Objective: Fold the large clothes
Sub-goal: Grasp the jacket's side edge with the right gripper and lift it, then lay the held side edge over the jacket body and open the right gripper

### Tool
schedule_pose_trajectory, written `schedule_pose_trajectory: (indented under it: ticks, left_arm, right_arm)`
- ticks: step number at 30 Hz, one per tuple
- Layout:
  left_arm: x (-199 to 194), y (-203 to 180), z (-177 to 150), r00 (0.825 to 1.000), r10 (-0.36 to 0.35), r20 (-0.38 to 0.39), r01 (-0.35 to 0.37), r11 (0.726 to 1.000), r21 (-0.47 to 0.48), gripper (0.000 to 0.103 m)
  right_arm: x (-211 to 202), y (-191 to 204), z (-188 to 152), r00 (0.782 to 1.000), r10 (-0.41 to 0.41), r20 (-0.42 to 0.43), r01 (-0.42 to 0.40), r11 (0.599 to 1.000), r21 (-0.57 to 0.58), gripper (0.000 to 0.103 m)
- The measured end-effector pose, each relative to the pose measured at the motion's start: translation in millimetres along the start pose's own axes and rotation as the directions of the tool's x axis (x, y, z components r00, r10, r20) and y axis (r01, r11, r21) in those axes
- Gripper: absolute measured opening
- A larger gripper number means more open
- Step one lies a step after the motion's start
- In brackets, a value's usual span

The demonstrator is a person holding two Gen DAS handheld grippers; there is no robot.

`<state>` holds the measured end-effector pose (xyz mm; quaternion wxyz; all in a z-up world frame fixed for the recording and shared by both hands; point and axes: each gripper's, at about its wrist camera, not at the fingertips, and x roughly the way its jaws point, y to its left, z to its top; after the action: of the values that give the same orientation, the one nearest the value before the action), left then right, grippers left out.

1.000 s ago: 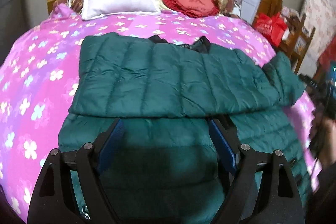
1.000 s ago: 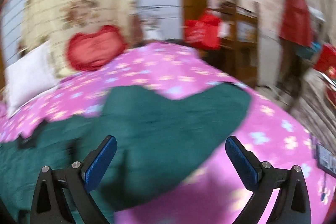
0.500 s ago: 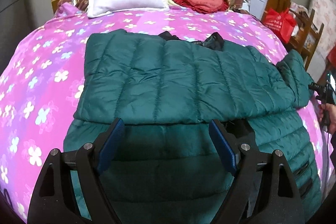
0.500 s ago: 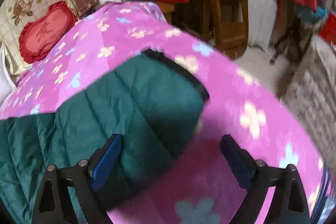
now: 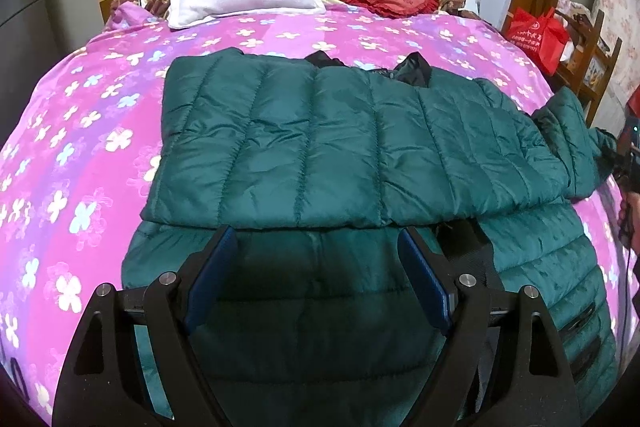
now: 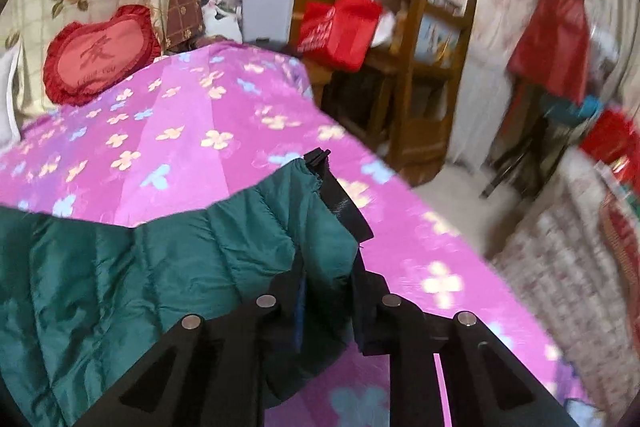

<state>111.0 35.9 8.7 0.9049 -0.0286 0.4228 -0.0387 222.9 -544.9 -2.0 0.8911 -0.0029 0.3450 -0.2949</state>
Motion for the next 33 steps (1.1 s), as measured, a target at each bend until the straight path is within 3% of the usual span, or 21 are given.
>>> schedule_pose_trajectory:
  ticks: [4,8,11,14,20,25,33]
  left_arm:
    - [-8,7,4,1.000,0.003,0.017,-0.003,1.000,-0.018,0.083]
    - [-10,14,7,1.000,0.006,0.009,-0.006,0.999,-0.043,0.083]
    - [-12,21,8,1.000,0.011,0.014,-0.010,0.998,-0.069,0.083]
    - [-10,26,9,0.999,0.042,0.010,-0.041,0.996,-0.075,0.083]
    - [1,33,13,0.996,0.092,-0.007,-0.093,0.993,-0.077,0.083]
    - [7,41,19,0.994,0.104,-0.012,-0.105,0.990,-0.095,0.083]
    - [18,35,22,0.994,0.107,-0.024,-0.109,0.991,-0.083,0.083]
  right_arm:
    - [-53,-3,5,0.990,-0.114,0.087,0.118,0.992,-0.046,0.014]
    - [-124,-2,13,0.972,-0.152,0.178,0.159,0.987,-0.025,0.014]
    - [-173,12,14,0.971,-0.080,0.224,0.079,0.997,0.012,0.014]
    - [-217,53,4,0.965,0.080,0.251,-0.082,0.997,-0.001,0.014]
    - [-236,147,-45,0.918,0.346,0.193,-0.348,0.937,-0.026,0.014]
    - [-211,198,-85,0.887,0.446,0.120,-0.438,0.894,-0.088,0.014]
    - [-199,235,-95,0.842,0.539,0.019,-0.531,0.834,-0.147,0.015]
